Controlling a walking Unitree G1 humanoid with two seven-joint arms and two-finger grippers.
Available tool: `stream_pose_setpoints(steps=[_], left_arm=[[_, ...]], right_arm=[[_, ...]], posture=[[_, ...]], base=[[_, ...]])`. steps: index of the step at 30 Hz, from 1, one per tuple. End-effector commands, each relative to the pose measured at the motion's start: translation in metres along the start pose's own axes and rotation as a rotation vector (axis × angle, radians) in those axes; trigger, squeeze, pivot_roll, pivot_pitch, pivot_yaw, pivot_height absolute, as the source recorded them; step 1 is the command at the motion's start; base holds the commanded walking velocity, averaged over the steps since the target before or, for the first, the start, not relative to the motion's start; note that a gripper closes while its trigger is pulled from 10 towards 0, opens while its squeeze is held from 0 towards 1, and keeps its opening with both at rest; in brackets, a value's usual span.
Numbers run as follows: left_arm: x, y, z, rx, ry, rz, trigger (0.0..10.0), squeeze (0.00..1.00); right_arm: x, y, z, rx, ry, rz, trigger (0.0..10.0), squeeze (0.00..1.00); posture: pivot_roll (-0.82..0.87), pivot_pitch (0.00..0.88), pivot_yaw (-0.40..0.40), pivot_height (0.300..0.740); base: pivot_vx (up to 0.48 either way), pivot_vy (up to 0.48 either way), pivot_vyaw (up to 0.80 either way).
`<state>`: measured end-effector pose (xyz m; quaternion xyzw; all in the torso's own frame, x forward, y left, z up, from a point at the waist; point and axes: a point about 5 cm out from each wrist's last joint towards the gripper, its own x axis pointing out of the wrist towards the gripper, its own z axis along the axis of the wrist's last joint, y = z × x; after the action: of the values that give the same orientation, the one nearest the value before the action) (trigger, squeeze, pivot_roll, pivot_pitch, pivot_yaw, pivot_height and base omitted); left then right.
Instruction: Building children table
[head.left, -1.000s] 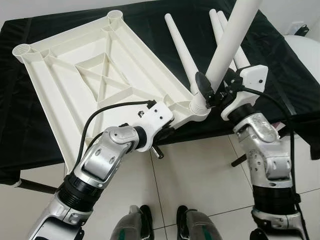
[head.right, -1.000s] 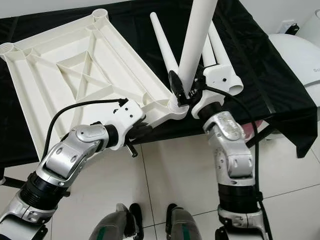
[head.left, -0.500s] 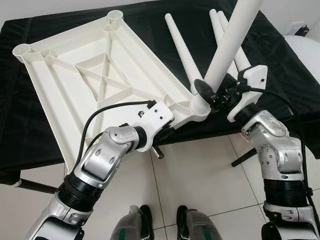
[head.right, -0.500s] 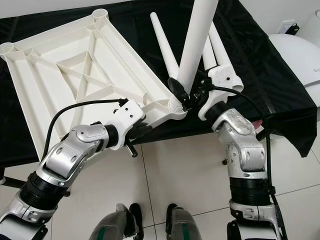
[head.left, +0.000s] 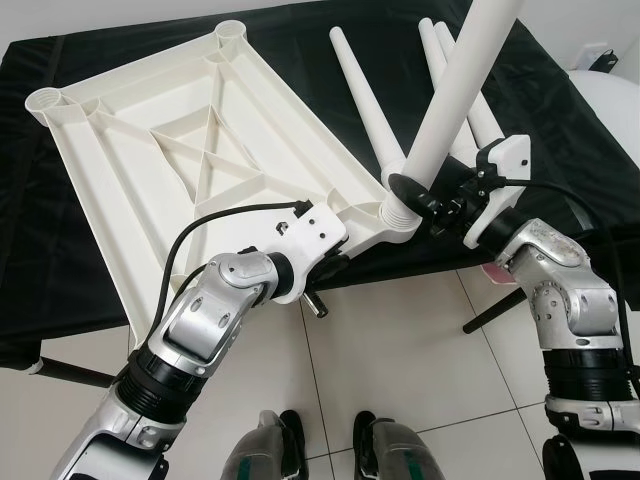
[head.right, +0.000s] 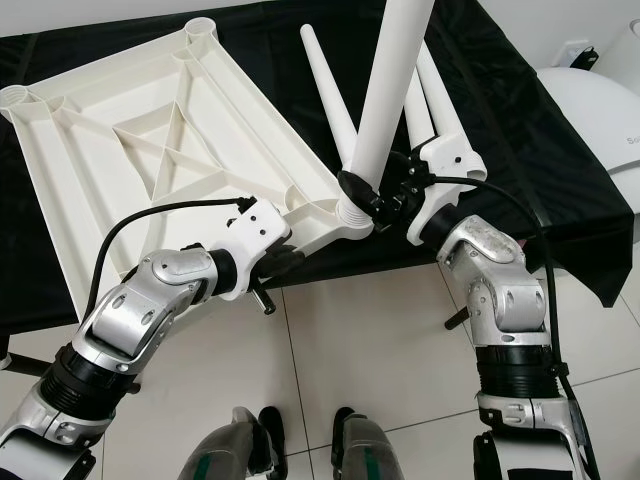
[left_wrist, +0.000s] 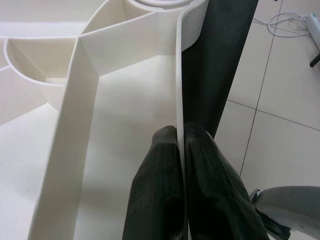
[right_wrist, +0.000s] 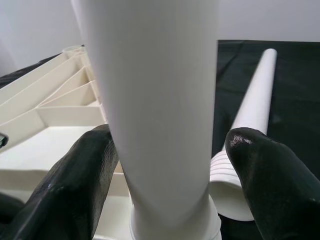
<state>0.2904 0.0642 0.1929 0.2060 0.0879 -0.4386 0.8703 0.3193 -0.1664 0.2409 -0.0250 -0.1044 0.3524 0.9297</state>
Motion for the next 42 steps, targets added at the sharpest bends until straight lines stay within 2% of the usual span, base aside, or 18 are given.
stream_pose_setpoints(steps=[1,5,22,23,25,26,27,28,31,32,42], left_arm=[[-0.002,-0.001,0.004,0.004,-0.028,0.008,10.0,0.0],[-0.002,-0.001,0.004,0.004,-0.029,0.009,10.0,0.0],[-0.003,0.0,0.004,0.0,-0.028,0.014,10.0,0.0],[-0.003,0.0,0.005,-0.001,-0.028,0.013,10.0,0.0],[-0.003,0.0,0.005,-0.003,-0.029,0.013,10.0,0.0],[-0.003,0.0,0.005,-0.003,-0.029,0.014,10.0,0.0],[-0.004,0.0,0.005,-0.004,-0.029,0.015,10.0,0.0],[-0.004,0.0,0.005,-0.004,-0.028,0.016,10.0,0.0],[-0.004,0.0,0.005,-0.004,-0.028,0.017,10.0,0.0],[-0.004,0.0,0.005,-0.004,-0.028,0.017,10.0,0.0],[-0.004,0.0,0.005,-0.005,-0.029,0.017,10.0,0.0]], right_arm=[[0.0,0.001,-0.001,0.003,-0.001,0.022,10.0,0.0],[0.001,-0.004,-0.001,-0.014,0.018,0.086,10.0,0.0],[0.013,-0.011,0.006,-0.048,0.011,0.177,9.8,0.0],[0.014,-0.012,0.006,-0.055,0.011,0.181,8.4,0.0],[0.014,-0.012,0.006,-0.052,0.011,0.19,8.4,0.0],[0.015,-0.013,0.005,-0.053,0.011,0.194,4.1,0.0],[0.015,-0.013,0.004,-0.052,0.012,0.197,2.0,0.0],[0.015,-0.014,0.003,-0.054,0.014,0.192,7.5,0.0],[0.016,-0.015,0.003,-0.058,0.016,0.188,7.5,0.0],[0.016,-0.015,0.002,-0.057,0.015,0.189,10.0,0.0],[0.017,-0.017,-0.001,-0.05,0.013,0.199,10.0,0.0]], posture=[[-0.09,0.218,0.028,0.74],[-0.09,0.22,0.026,0.74],[-0.09,0.229,0.02,0.74],[-0.08,0.23,0.018,0.74],[-0.08,0.23,0.018,0.74],[-0.08,0.23,0.018,0.74],[-0.08,0.231,0.018,0.74],[-0.08,0.231,0.018,0.74],[-0.08,0.231,0.018,0.74],[-0.08,0.231,0.018,0.74],[-0.08,0.226,0.016,0.74]], base=[[0.0,0.0,0.0],[0.0,0.0,0.0],[0.0,0.0,0.0],[0.0,0.0,0.0],[0.0,0.0,0.0],[0.0,0.0,0.0],[0.0,0.0,0.0],[0.0,0.0,0.0],[0.0,0.0,0.0],[0.0,0.0,0.0],[0.0,0.0,0.0]])
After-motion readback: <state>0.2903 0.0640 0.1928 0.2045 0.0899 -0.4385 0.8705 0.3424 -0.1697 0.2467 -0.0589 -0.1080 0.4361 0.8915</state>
